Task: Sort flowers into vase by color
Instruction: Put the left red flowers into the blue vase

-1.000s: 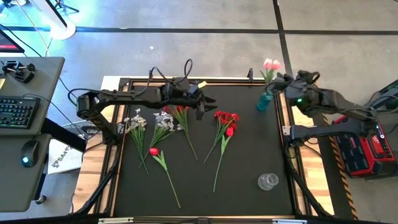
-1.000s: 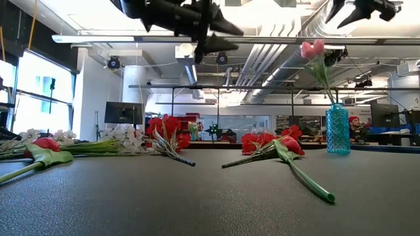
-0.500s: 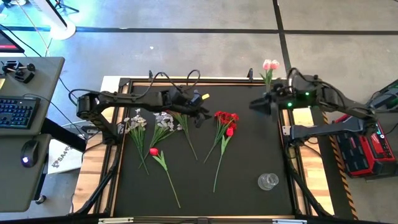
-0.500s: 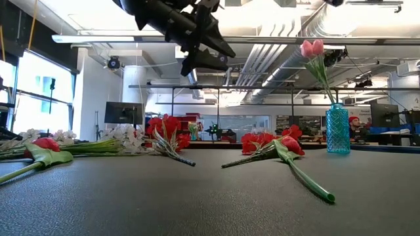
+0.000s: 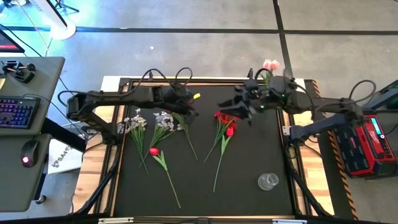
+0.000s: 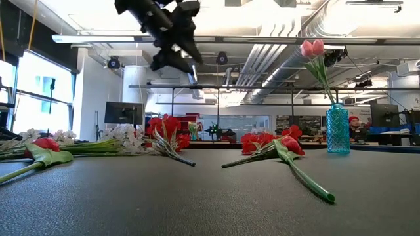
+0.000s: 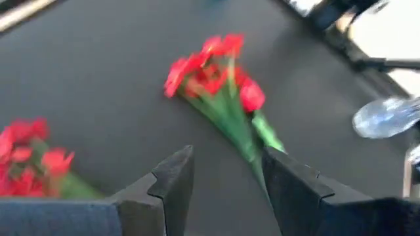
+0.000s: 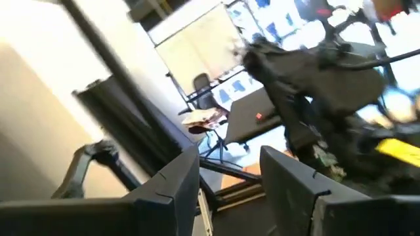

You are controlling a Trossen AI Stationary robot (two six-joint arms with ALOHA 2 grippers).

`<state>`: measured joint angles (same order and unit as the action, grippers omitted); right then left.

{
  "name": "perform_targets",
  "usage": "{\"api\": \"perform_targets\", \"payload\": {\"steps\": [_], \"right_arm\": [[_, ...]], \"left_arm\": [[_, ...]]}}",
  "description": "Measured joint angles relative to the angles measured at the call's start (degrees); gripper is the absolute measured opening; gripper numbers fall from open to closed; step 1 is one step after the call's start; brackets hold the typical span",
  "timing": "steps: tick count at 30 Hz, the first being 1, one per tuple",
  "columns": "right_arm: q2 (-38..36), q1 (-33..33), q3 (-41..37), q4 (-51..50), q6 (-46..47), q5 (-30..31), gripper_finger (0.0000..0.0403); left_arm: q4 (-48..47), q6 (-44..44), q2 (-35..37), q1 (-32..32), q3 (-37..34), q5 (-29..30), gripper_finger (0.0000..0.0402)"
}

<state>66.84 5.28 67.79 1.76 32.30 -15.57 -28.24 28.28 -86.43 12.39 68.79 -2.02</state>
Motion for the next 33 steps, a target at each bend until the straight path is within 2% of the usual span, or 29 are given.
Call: {"api": "perform_targets", "payload": {"steps": [2,5,10,12,18,23,26,29,33], "right_arm": [[0.62,1.72,0.00,-3.45,3.83,0.06,0.0149],[0.71,3.57,0.00,-14.41,6.86,1.65,0.0149],[-1.17,3.08,0.00,-36.31,4.72,12.37,0.0149],[-1.70,2.61,1.31,-44.07,3.56,14.86,0.0149],[-0.90,2.13,17.65,-56.10,-4.03,21.42,0.0149],[4.17,3.81,32.47,-66.69,-9.78,27.71,0.0149],[8.18,4.94,37.63,-76.29,-10.20,29.02,0.0148],[10.82,5.12,37.73,-81.38,-8.05,28.95,0.0140],[9.79,3.45,29.61,-79.48,-2.20,27.48,0.0130]], "left_arm": [[-4.50,0.09,0.12,-0.80,-0.02,0.87,0.0165],[-8.32,0.55,0.20,-2.18,-0.02,2.68,0.0165],[-10.54,1.10,0.21,-4.18,-0.02,5.04,0.0165],[-10.95,1.45,0.21,-4.44,-0.02,5.48,0.0165],[-10.89,2.10,0.21,-4.09,-0.02,5.68,0.0165],[-10.91,2.11,0.21,-3.77,-0.02,5.48,0.0165],[-10.91,1.63,0.21,-3.79,-0.02,5.33,0.0165],[-10.89,1.58,0.21,-3.79,-0.02,5.66,0.0165],[-9.65,2.59,0.04,-4.55,-1.70,7.17,0.0165]]}}
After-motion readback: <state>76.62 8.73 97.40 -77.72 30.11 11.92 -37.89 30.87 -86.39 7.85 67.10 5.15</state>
